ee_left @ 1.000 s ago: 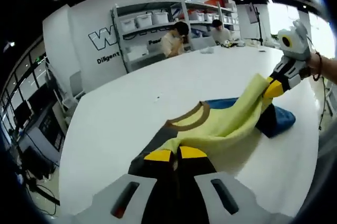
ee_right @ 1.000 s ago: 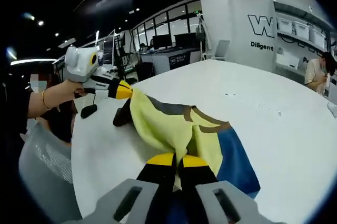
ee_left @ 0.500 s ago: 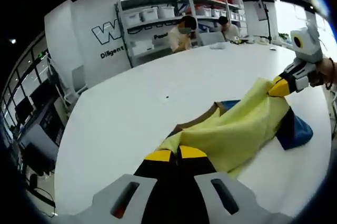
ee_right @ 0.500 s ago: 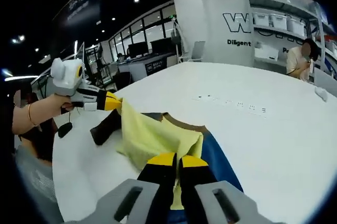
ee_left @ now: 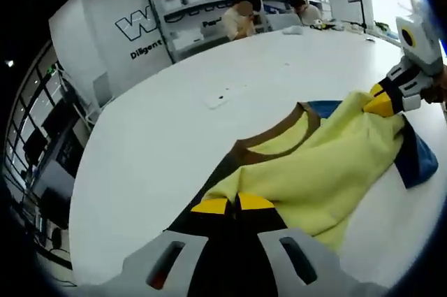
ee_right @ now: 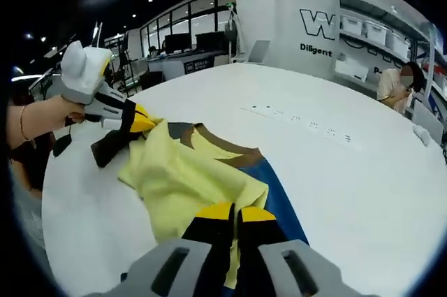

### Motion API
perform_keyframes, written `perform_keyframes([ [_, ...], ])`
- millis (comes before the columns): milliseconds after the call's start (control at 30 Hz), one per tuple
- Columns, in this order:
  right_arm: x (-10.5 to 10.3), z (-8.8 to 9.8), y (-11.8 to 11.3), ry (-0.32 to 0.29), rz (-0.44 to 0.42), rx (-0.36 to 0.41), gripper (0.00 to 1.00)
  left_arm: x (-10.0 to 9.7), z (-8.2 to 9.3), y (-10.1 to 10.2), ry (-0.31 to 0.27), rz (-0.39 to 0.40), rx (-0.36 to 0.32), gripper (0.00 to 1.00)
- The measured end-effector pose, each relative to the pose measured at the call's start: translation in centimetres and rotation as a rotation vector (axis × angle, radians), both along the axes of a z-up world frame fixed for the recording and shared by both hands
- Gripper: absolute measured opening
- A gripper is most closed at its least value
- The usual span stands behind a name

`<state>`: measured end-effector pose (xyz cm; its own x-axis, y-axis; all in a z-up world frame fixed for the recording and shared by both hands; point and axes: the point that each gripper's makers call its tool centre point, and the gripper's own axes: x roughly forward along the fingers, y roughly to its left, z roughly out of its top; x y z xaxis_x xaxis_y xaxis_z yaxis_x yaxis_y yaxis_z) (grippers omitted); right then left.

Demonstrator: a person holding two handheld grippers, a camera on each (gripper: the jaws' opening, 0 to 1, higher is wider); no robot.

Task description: Fold the garment on the visible template until the final outline fits inside the template.

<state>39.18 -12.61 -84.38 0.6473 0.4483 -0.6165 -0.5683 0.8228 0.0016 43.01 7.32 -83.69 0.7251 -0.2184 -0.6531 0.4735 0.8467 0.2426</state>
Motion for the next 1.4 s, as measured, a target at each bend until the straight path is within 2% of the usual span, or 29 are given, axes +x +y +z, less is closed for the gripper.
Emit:
perform_keyframes([
  [100,0.3,-0.6,-0.3,-0.019,0.008,-0.072,0.00,0.4,-0.6,0.1,0.008,0.003,0.015,0.07],
  [233,0.6,-1.2,0.0,-0.033,0.001,-0.123,0.00,0.4,-1.9,0.7,0.041,0.025,0.038,0.08],
  [400,0.6,-1.2,0.0,-0.051,-0.005,-0.163,0.00,0.2,-1.6,0.6,0.032,0.030,0.049,0.08],
  [433,0.6,-1.2,-0.1,-0.051,-0.007,-0.164,0.00,0.1,-1.6,0.5,0.031,0.031,0.051,0.09],
  [533,0.7,-0.7,-0.2,-0.040,-0.059,-0.088,0.00,-0.3,-1.0,0.4,0.020,0.016,0.061,0.13],
  [633,0.6,0.2,-0.1,-0.039,-0.082,-0.014,0.00,-0.7,-0.4,0.1,0.025,0.014,0.025,0.20],
  [700,0.5,1.0,0.0,-0.028,-0.105,0.054,0.08,-0.9,0.1,-0.2,0.033,0.014,-0.019,0.25],
  [767,0.0,2.4,0.7,-0.029,-0.105,0.162,0.18,-1.1,0.7,-0.4,0.028,0.016,-0.049,0.31],
  [833,-0.6,2.8,1.0,-0.011,-0.099,0.195,0.28,-1.2,1.2,-0.9,0.009,0.001,-0.072,0.36],
  [933,-1.3,3.4,1.3,-0.029,-0.072,0.190,0.39,-2.1,1.8,-2.0,0.006,-0.030,-0.113,0.46],
  [1033,-2.2,4.0,1.8,-0.038,-0.041,0.196,0.45,-2.7,2.1,-2.7,-0.013,-0.071,-0.115,0.55],
  [1200,-4.2,4.4,2.7,-0.082,0.030,0.148,0.58,-5.0,1.9,-3.4,-0.002,-0.075,-0.123,0.62],
  [1300,-5.0,4.4,2.9,-0.087,0.045,0.138,0.60,-5.9,1.6,-3.6,0.004,-0.069,-0.150,0.65],
  [1400,-5.9,4.1,3.2,-0.095,0.062,0.115,0.60,-7.2,1.0,-3.8,0.016,-0.088,-0.134,0.65],
])
